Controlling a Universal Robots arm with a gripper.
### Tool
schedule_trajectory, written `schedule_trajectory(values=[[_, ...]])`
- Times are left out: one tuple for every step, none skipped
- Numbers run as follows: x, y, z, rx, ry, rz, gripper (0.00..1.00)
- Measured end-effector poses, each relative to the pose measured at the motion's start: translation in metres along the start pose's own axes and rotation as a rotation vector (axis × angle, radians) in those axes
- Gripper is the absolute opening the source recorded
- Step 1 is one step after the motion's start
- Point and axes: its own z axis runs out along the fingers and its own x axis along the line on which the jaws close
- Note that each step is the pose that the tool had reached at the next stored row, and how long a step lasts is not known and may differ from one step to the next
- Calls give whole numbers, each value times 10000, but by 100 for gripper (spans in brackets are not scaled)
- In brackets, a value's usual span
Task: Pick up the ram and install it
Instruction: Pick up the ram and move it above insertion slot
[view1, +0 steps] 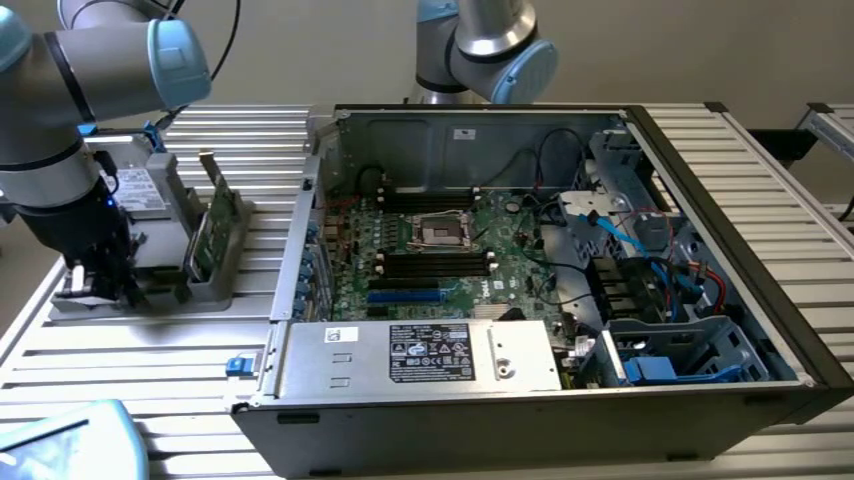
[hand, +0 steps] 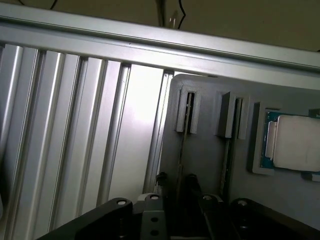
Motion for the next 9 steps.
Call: schedule_trajectory(values=[[0, 0, 0, -1, 0, 0, 25], [0, 0, 0, -1, -2, 1, 18], [0, 0, 0, 0, 1, 1, 15], [0, 0, 0, 0, 1, 1, 15], [0, 0, 0, 0, 0, 1, 15], [0, 0, 0, 0, 0, 0, 15], [0, 0, 0, 0, 0, 0, 15], [0, 0, 0, 0, 0, 0, 15], [0, 0, 0, 0, 0, 0, 15]])
